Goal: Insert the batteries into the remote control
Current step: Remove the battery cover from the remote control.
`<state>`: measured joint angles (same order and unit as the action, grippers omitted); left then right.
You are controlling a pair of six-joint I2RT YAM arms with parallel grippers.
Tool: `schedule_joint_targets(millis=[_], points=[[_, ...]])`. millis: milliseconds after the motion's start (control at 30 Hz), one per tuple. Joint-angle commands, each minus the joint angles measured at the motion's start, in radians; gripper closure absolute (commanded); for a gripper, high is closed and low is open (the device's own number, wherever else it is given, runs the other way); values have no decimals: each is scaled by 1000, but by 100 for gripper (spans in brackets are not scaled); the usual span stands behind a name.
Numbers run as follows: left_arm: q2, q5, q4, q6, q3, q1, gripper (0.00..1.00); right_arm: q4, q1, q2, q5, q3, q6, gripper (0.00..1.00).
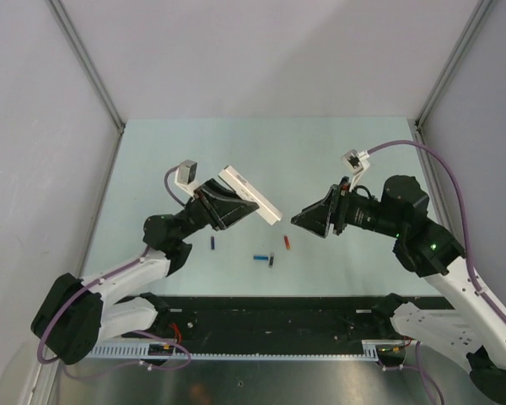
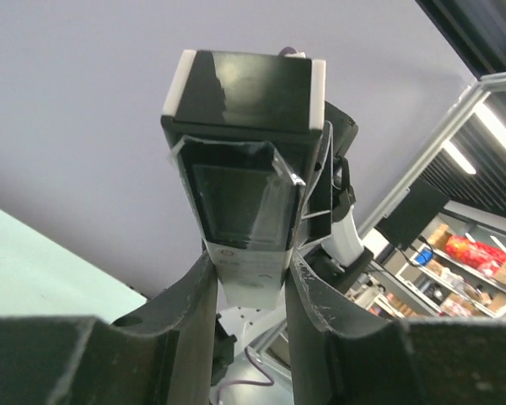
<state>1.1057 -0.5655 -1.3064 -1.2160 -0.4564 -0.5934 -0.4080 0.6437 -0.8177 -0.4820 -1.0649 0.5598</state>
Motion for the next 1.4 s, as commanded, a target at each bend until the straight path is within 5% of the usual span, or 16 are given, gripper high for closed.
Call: schedule_joint_targets(millis=[0,800,1367], points=[[3,-88,-370,-76,-65,6,100,-54,-1,11,-16,-50,-75,34],[42,-392,-370,79,5,-42,100,219,4,-106,-23,-89,-9,31],[92,-384,-372,73,-13,-66,100,118,145,-239,75,-211,-130,34]])
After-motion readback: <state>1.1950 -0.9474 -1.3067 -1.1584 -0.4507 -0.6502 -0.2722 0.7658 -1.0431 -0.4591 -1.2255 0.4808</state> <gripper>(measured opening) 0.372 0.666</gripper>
